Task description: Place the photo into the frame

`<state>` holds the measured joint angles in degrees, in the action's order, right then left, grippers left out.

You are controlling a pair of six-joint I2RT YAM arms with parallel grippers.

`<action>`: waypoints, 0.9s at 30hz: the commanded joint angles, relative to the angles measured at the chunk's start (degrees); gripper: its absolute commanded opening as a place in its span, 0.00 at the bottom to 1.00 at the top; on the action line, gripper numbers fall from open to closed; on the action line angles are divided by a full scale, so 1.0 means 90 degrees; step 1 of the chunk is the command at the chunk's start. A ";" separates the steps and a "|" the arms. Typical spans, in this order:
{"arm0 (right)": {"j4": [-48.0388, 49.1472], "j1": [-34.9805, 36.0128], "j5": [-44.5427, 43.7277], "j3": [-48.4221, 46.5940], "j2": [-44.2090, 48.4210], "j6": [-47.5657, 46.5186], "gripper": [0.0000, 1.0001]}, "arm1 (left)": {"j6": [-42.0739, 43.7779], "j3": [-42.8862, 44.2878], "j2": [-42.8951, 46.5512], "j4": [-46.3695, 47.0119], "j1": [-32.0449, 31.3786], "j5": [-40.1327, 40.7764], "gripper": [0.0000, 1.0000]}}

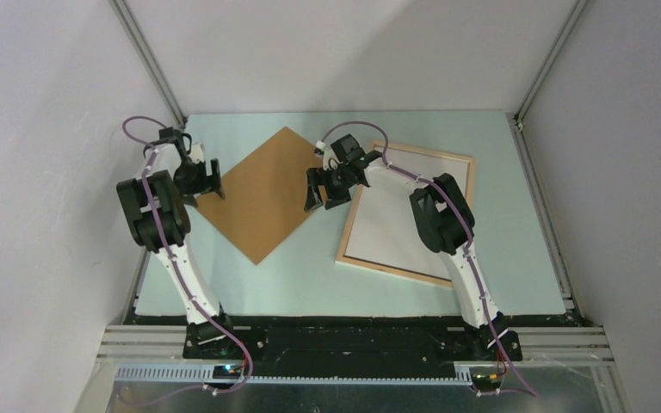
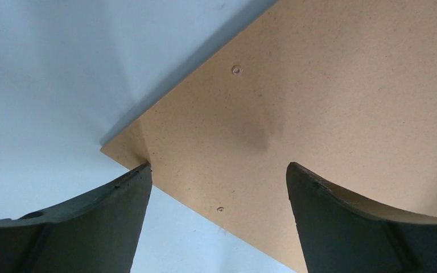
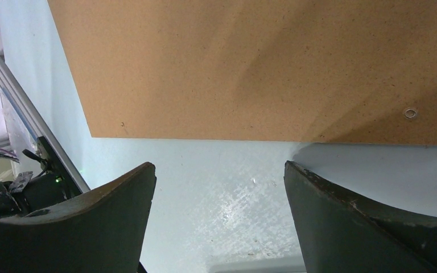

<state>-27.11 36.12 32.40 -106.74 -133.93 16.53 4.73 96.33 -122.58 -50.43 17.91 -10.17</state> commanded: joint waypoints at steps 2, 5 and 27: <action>-0.0140 0.0041 0.0017 0.0082 0.0234 0.0059 0.88 | 0.0153 -0.0259 0.0288 0.0038 -0.0046 0.0105 0.93; -0.0155 0.0059 -0.0017 0.0082 0.0282 0.0029 0.87 | 0.0270 -0.0462 0.0433 0.0037 -0.0131 0.0162 0.92; -0.0165 0.0082 -0.0145 0.0242 0.0574 -0.0077 0.87 | 0.1526 -0.2556 0.1398 0.0029 -0.1505 0.1646 0.87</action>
<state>-28.10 37.04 31.79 -105.30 -132.64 16.45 15.09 77.89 -111.90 -48.29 5.76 2.02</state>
